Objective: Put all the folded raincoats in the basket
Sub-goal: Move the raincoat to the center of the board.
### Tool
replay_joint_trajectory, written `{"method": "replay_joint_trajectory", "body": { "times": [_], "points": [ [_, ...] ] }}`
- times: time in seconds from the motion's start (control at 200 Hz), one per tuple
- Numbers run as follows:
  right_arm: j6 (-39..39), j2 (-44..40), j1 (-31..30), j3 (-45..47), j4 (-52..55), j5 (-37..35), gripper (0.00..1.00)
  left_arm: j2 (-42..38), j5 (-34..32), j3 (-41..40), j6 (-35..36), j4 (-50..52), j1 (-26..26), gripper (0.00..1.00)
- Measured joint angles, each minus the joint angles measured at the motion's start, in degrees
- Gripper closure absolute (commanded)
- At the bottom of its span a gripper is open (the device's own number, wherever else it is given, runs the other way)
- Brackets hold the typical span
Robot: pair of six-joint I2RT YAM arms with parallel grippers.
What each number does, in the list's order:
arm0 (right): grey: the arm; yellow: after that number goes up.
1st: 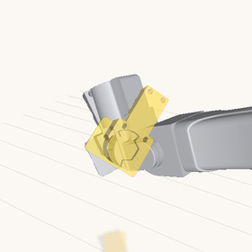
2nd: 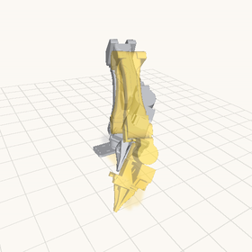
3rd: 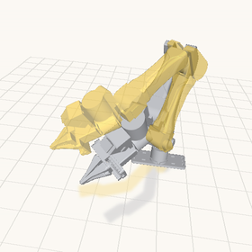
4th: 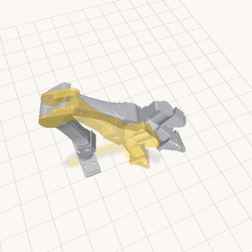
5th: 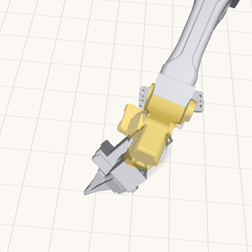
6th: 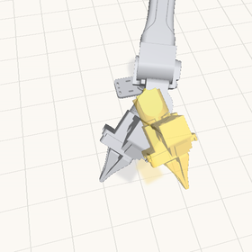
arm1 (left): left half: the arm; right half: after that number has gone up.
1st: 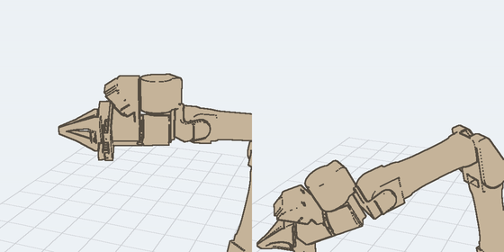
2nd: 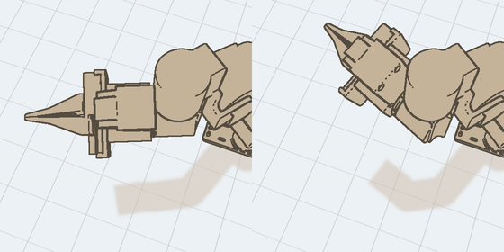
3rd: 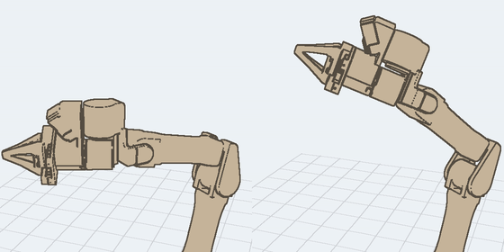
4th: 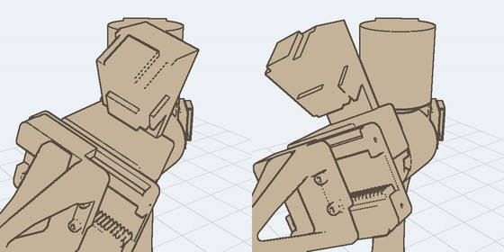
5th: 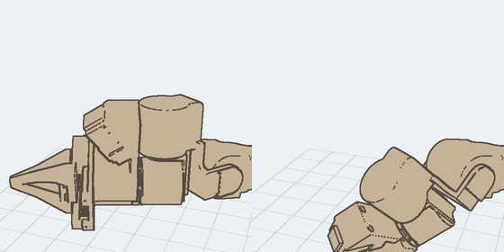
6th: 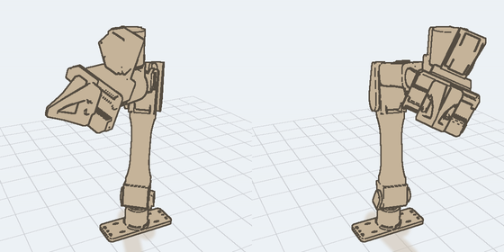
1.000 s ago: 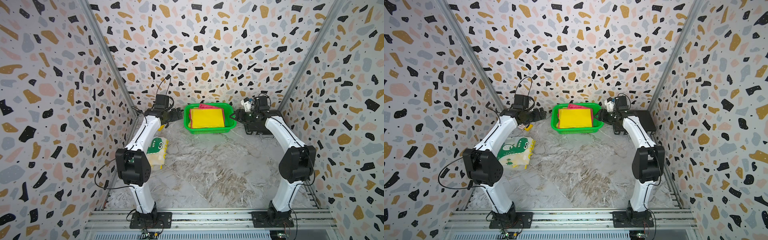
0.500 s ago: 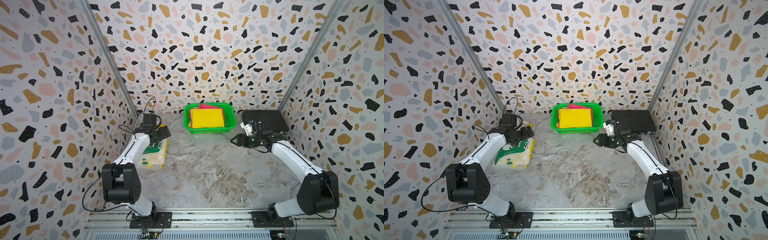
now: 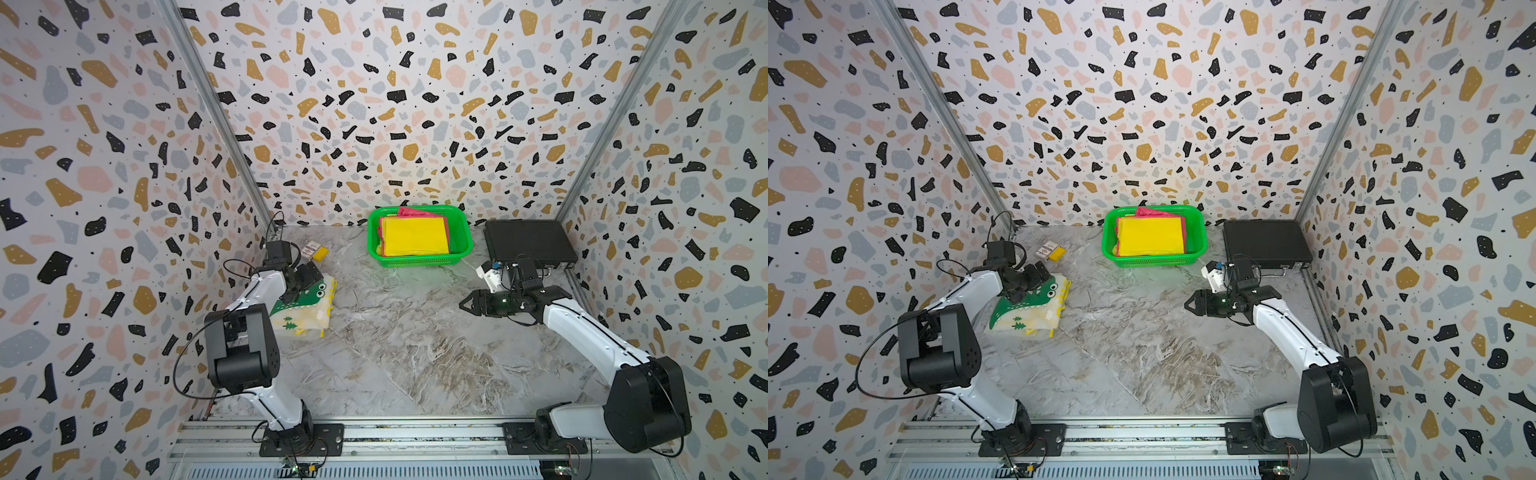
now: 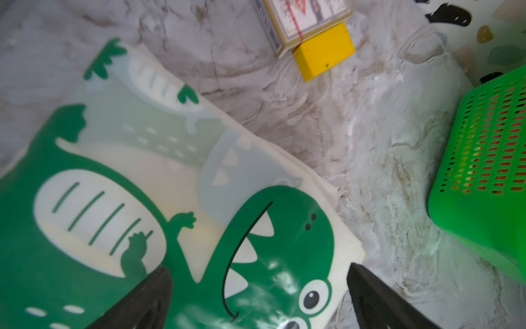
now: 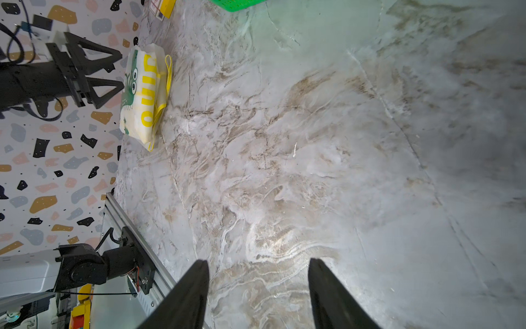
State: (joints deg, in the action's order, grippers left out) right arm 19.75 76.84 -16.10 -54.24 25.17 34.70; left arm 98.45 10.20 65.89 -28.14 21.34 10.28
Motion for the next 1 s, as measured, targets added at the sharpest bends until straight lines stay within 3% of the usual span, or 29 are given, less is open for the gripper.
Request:
{"method": "replay_joint_trajectory", "body": {
  "times": [0.315,0.42,0.591,0.781,0.921,0.956,0.976,1.001],
  "points": [
    [-1.7,-1.6,-0.1,0.9,1.2,-0.9,0.40,0.1,9.1,-14.1,-8.7,-23.1,-1.7,0.02],
    [-1.8,-1.6,-0.1,0.9,1.4,-1.1,0.40,-1.3,9.5,-18.2,-11.0,-29.6,-6.6,0.02],
    [-1.9,-1.6,-0.1,0.9,1.7,-2.0,0.38,-5.7,8.5,-25.3,-18.4,-36.9,-19.0,0.02],
    [-1.2,-1.6,-0.1,0.9,3.1,-4.4,0.33,-12.4,4.0,-25.4,-25.9,-31.0,-33.7,0.00],
    [1.7,-2.8,-0.1,1.2,3.8,-5.9,0.24,-18.4,-0.7,-17.8,-24.9,-18.8,-36.0,0.00],
    [2.8,-3.6,-0.1,1.7,3.5,-6.0,0.20,-19.8,-2.9,-15.0,-23.0,-15.6,-35.8,0.00],
    [3.5,-4.2,-0.1,2.1,3.3,-6.0,0.05,-20.7,-3.8,-13.3,-21.6,-13.9,-35.8,0.00],
    [4.7,-4.9,-0.1,2.6,3.0,-6.0,0.00,-21.6,-5.5,-11.4,-20.0,-12.0,-35.7,0.00]
  ]
}}
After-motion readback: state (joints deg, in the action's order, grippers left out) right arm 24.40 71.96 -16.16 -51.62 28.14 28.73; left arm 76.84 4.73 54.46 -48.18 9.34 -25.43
